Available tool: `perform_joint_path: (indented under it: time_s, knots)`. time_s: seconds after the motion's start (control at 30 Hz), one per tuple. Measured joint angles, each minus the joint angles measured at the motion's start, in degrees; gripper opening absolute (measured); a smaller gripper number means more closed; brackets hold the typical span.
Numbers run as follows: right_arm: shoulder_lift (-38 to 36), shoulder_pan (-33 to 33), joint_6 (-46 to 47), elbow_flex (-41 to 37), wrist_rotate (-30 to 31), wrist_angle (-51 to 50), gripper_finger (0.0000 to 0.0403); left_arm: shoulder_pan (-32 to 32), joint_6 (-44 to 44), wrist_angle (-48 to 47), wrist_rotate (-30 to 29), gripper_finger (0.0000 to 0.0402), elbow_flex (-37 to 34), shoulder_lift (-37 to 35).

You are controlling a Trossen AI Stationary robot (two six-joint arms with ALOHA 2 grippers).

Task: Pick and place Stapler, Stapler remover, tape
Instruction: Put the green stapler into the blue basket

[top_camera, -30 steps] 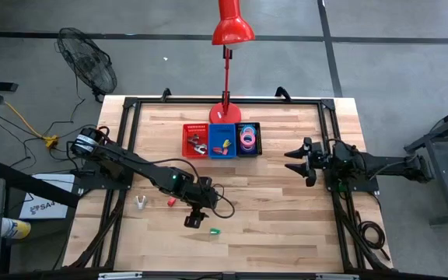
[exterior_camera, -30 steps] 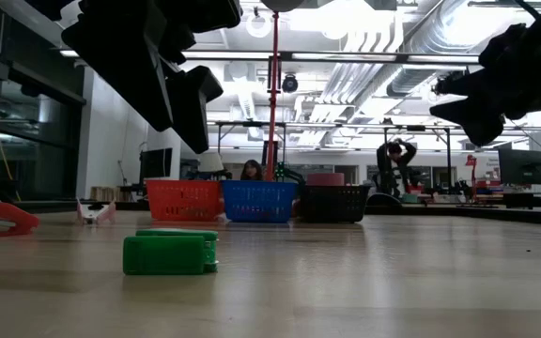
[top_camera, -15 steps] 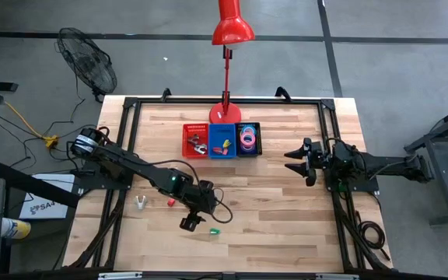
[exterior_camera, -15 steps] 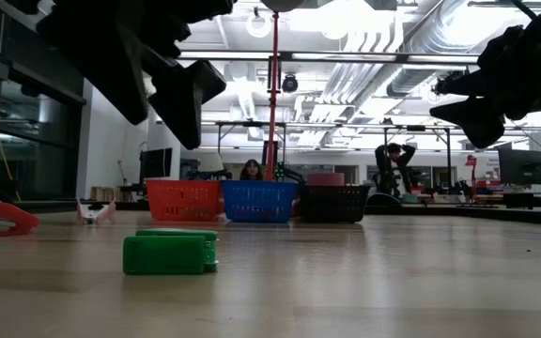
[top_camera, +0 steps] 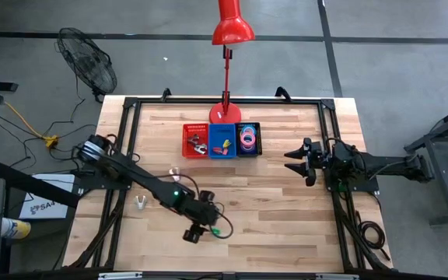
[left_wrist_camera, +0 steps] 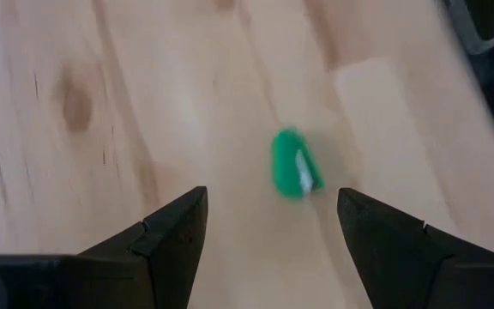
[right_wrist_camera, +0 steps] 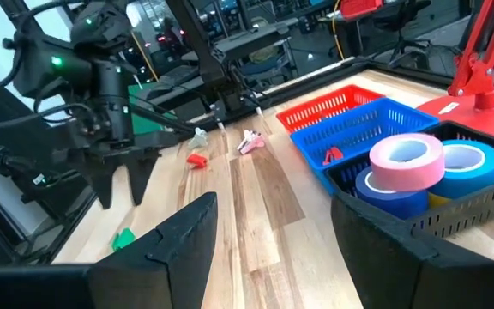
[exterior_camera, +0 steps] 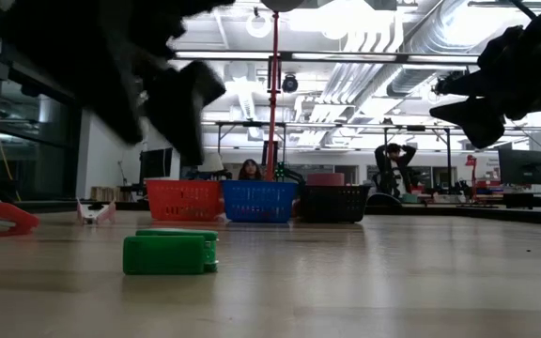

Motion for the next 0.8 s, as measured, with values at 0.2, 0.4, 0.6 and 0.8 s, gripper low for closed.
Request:
perform_joint_path:
  time_s: [0.2,0.4,0.6,0.8]
  knots:
    - [0.51,-0.02,-0.01,-0.02,0.17,-0.02,0.022,-0.38,-2.5,-1.18,-0.37,0.0257,4.9,4.34]
    - [0.96,-0.02,-0.01,-0.02,0.21,0.06,0.022,-0.86,-3.01,-3.34,-1.45,0.0257,9.47,8.54]
    - [1.51,-0.01,-0.01,-0.02,0.17,-0.11,0.022,-1.05,-5.87,-7.74,-2.02,0.0257,10.74,10.62]
    - [2.67,-0.02,-0.01,-0.02,0.19,-0.17,0.022,-1.44,-7.22,-6.01,-0.78,0.0257,10.98,11.85]
